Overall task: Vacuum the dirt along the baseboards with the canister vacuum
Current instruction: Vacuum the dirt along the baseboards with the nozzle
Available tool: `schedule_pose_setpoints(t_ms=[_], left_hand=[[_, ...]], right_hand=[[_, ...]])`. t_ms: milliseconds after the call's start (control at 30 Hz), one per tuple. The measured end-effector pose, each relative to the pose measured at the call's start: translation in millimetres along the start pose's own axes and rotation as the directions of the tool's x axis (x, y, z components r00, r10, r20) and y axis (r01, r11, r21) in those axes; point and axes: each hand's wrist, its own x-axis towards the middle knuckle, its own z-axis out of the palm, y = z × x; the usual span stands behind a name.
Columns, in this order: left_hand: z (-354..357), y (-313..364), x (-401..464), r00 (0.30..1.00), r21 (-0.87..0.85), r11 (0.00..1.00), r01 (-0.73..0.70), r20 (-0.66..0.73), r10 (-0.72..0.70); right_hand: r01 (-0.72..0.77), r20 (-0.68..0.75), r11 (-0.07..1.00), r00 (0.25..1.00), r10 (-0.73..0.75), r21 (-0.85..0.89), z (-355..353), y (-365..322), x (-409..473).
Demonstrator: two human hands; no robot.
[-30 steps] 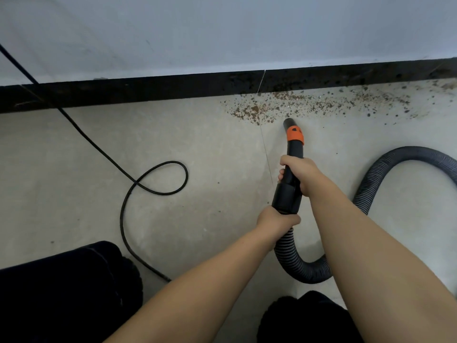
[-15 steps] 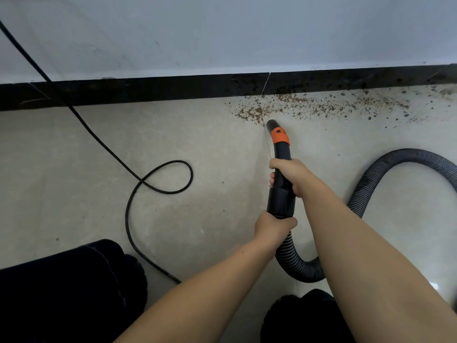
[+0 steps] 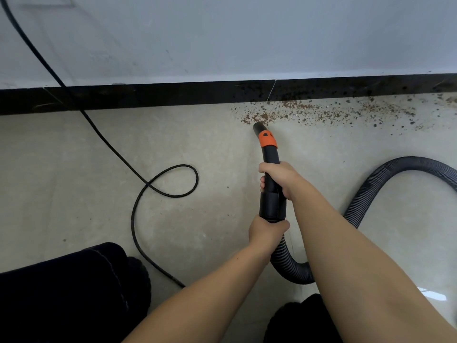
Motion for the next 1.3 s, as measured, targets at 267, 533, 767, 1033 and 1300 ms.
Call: schedule_pose_setpoints(t_ms=[267,533,767,1033,1300], left_hand=[[8,12,19,0.997,0.102,0.995,0.012,0.077,-0.020],[22,25,31,0.993,0.174,0.985,-0.003,0.119,-0.018],[24,31,37,0.994,0.171,0.985,-0.012,0.110,-0.007],[11,20,28,0.998,0.071,0.997,-0.004,0.061,-0.001],[1,11,12,0.999,0.029,1.000,-0.003,0.034,0.002]], right_hand=[[0.005,-0.096,0.991,0.995,0.008,0.130,-22,-2,13],[0.006,-0.156,0.980,0.987,0.026,0.197,-42,-7,23],[0.009,-0.154,0.981,0.988,0.021,0.192,-44,-14,27],[0.008,-0.074,0.995,0.997,-0.001,0.097,-19,-14,22],[0.009,-0.052,0.999,0.999,-0.007,0.038,-5,-8,10]])
